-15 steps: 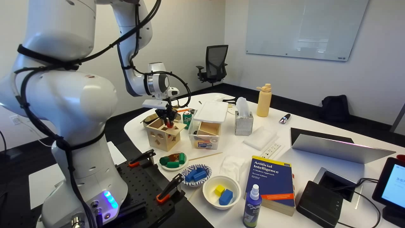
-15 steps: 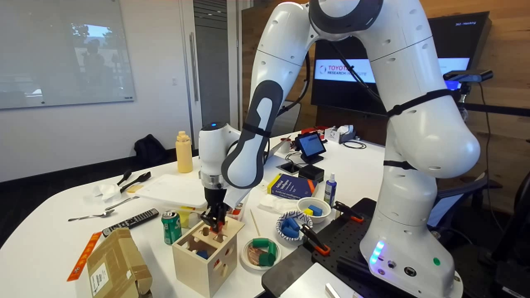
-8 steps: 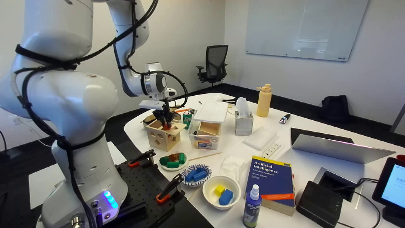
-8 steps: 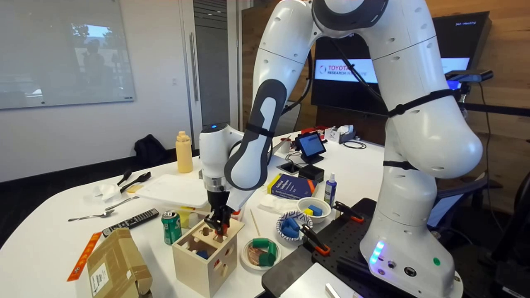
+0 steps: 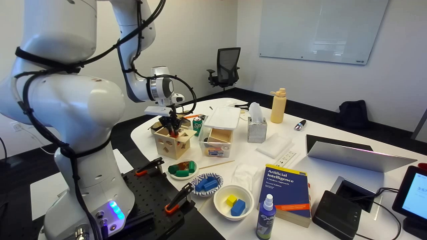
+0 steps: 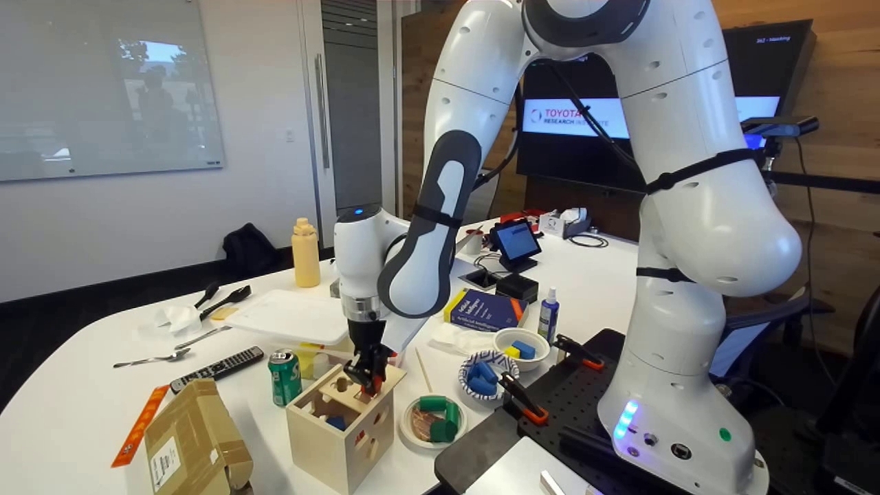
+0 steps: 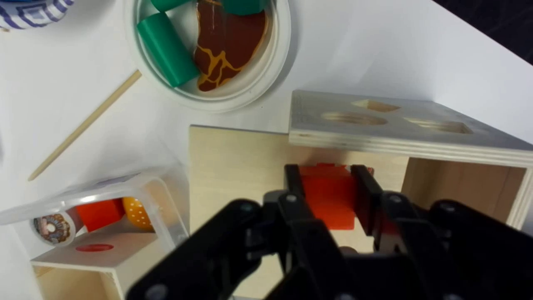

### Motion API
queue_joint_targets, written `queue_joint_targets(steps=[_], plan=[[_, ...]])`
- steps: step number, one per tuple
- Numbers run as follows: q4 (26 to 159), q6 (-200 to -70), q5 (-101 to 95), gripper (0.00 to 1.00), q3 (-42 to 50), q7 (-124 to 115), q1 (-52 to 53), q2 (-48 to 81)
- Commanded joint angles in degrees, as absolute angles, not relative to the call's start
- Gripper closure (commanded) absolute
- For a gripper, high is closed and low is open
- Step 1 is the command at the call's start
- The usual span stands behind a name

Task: Remove the orange block from the white bowl and put it in the shape sorter through the square opening

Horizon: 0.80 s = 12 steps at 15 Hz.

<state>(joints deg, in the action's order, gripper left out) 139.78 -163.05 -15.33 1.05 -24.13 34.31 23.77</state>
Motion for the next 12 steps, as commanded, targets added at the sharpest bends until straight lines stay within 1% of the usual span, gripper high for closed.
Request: queue_joint_targets(steps=[1, 12], plan=[[140.47, -162.54, -14.65, 0.92, 0.58, -25.85, 35.06, 23.49], [139.54, -162.91, -14.73, 0.92, 0.36, -25.95, 36.06, 24.66]])
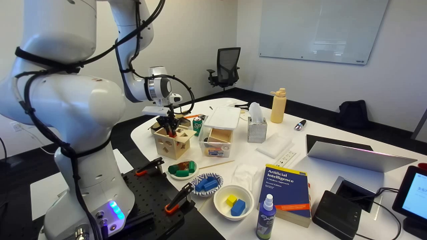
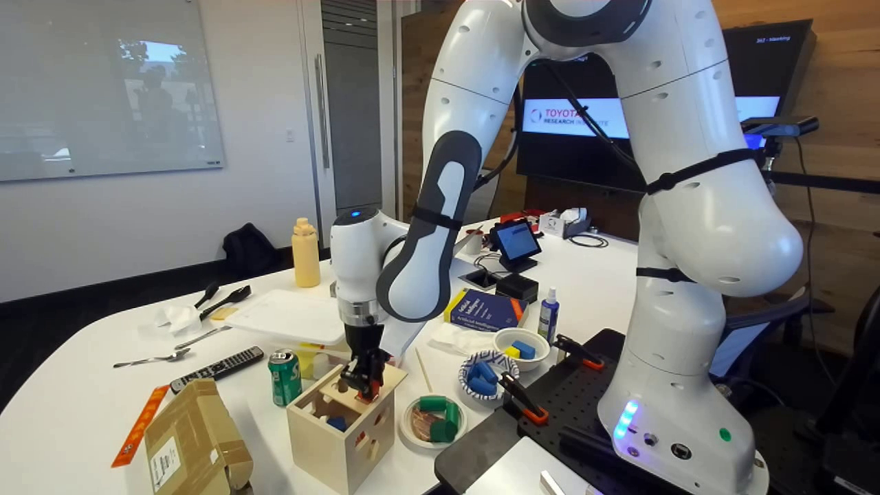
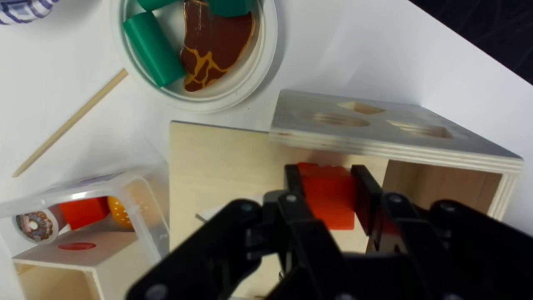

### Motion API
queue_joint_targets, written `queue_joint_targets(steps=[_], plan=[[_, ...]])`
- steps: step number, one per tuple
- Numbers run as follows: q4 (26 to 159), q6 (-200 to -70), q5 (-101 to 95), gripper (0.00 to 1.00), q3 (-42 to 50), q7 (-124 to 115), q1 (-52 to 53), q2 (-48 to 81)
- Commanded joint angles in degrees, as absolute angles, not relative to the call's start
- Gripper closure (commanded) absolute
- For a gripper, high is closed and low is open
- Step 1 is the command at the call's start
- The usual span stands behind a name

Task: Remove the orange block from the white bowl and put it in the shape sorter through the square opening

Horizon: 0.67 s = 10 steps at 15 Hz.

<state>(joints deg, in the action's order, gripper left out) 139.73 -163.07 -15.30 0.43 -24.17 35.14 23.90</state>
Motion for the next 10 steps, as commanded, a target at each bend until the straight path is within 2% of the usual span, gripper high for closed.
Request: queue_joint_targets(steps=[1, 10], plan=[[139.51, -163.0, -14.76, 0.92, 0.38, -25.9, 36.06, 24.74], [138.6, -163.78, -13.26, 0.92, 0.18, -24.93, 35.62, 26.67]])
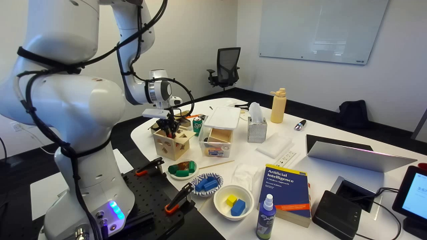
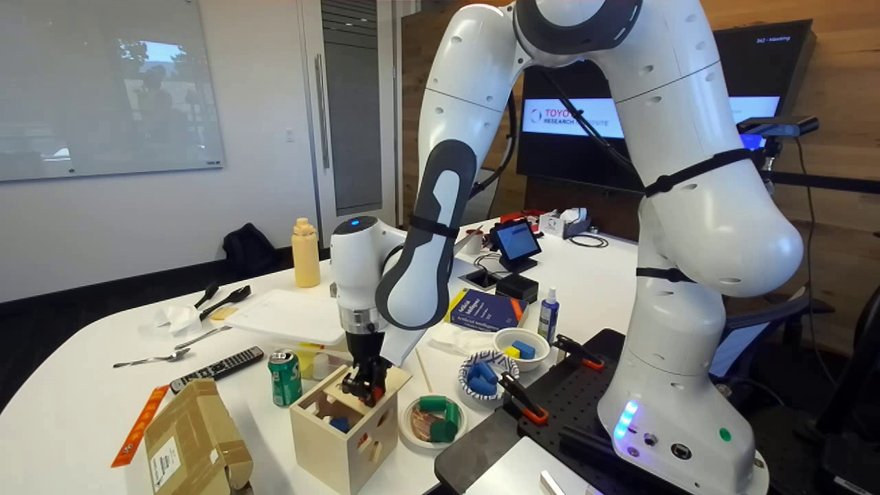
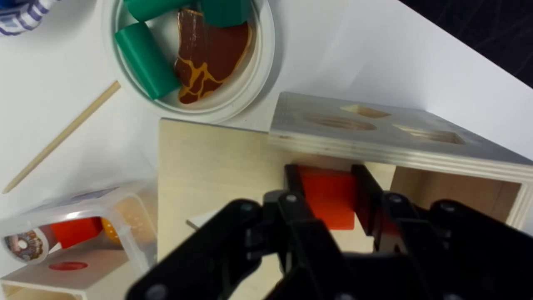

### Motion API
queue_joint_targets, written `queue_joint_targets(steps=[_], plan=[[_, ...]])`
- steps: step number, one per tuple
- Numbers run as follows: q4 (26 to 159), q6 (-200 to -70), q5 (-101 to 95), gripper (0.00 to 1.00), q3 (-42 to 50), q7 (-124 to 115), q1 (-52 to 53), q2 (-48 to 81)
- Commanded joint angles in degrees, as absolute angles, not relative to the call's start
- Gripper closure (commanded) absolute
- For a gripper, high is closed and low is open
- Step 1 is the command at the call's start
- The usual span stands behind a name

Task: Remove the orange block from the white bowl and put it in the shape sorter through the square opening

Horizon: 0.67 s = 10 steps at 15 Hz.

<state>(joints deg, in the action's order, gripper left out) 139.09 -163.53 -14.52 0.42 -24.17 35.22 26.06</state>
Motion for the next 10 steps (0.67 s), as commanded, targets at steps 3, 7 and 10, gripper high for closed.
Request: queue_joint_targets(steps=[3, 7, 10], plan=[[138.98, -163.92, -12.75, 0.4, -0.2, -24.51, 35.21, 26.2], [139.27, -163.49, -12.16, 0.12, -0.41, -24.24, 34.93, 25.57], [139.63, -163.36, -11.85, 0.0, -0.5, -23.94, 34.66, 25.04]])
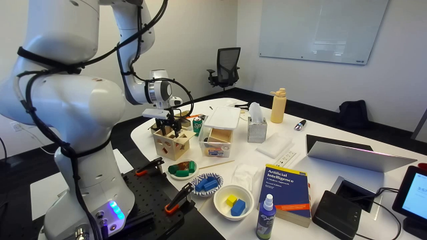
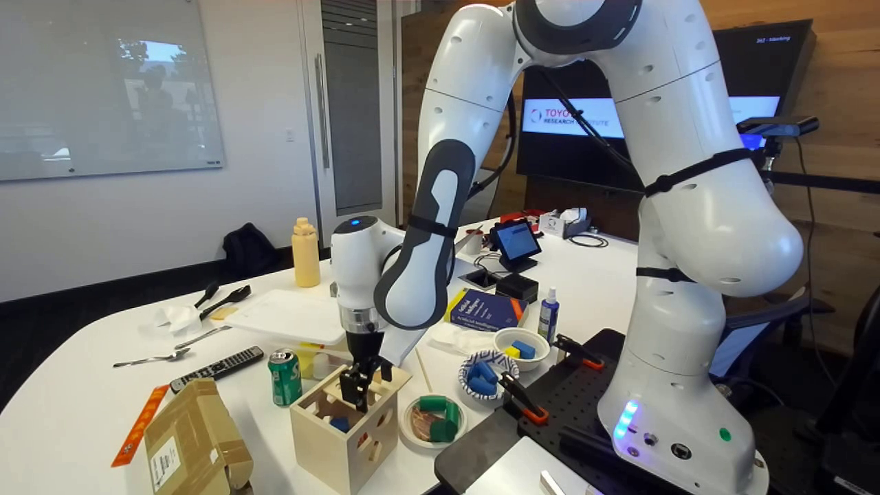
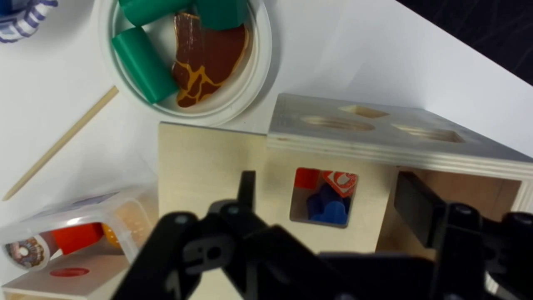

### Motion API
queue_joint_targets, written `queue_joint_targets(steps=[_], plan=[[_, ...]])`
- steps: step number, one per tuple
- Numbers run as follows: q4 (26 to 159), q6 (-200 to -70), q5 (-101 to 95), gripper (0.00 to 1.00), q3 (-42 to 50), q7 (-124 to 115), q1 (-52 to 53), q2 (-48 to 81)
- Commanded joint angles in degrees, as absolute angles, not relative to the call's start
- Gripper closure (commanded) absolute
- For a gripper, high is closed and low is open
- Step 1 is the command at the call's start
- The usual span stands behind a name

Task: Remove the orange block from the white bowl and put it in the shape sorter through the square opening

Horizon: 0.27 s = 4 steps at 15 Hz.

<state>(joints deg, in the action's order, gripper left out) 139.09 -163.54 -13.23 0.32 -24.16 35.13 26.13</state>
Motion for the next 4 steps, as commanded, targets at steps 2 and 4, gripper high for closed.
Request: queue_joint_targets(steps=[2, 4], plan=[[139.69, -163.2, -11.79, 0.0, -0.42, -23.97, 34.79, 24.98], [139.82, -163.14, -11.76, 0.0, -0.5, -23.7, 34.73, 24.95]])
